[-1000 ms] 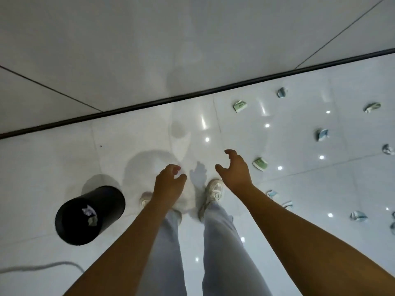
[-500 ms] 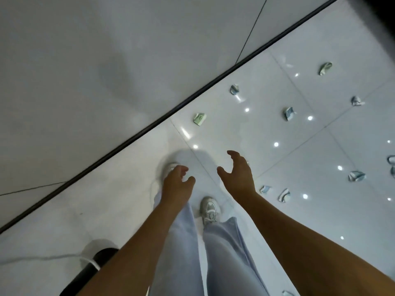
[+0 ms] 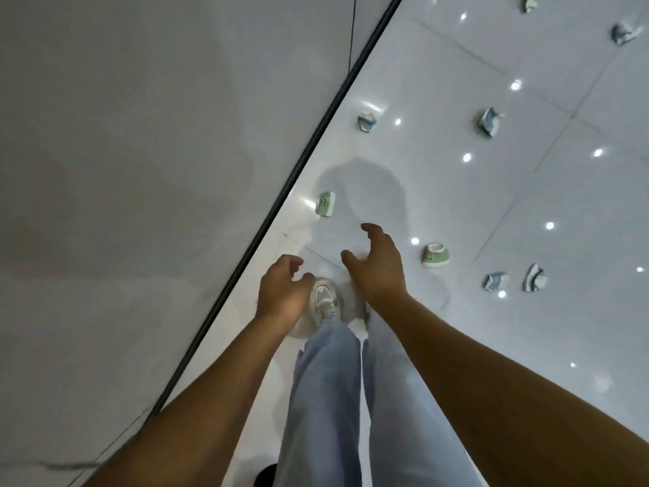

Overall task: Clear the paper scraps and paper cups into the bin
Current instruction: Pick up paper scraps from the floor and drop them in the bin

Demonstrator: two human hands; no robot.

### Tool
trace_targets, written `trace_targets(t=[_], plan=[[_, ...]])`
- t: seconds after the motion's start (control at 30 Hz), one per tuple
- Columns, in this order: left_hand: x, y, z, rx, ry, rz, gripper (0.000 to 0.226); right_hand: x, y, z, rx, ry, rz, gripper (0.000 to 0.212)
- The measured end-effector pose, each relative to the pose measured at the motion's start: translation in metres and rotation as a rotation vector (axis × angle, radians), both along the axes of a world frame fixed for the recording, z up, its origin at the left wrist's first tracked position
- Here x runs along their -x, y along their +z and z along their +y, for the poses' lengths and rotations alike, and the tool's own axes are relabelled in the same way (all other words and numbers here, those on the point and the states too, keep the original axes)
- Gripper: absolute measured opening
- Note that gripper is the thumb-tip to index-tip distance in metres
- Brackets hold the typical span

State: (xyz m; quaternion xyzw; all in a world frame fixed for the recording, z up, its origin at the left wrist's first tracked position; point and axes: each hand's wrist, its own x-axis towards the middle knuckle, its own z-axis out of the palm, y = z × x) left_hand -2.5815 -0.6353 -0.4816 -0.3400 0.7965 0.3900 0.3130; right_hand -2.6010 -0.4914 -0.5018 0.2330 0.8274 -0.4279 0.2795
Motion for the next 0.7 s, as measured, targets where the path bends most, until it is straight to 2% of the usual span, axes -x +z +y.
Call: trace_targets(t=[0.1, 0.33, 0.7], plan=[[0.021, -0.040, -0.001, -0.008, 0.045, -0.034, 0.026, 0.014, -0.039, -0.002, 0.011, -0.034, -0.025, 0.059], [0.044, -0.129, -0.004, -0.035, 0.074, 0.024, 0.023, 0.035, -0.146, -0.009, 0.016, -0.067, -0.112, 0.059], [0.059, -0.302, -0.013, 0.006, 0.240, 0.063, 0.022, 0.072, -0.342, -0.035, 0.074, -0.171, -0.109, 0.062]])
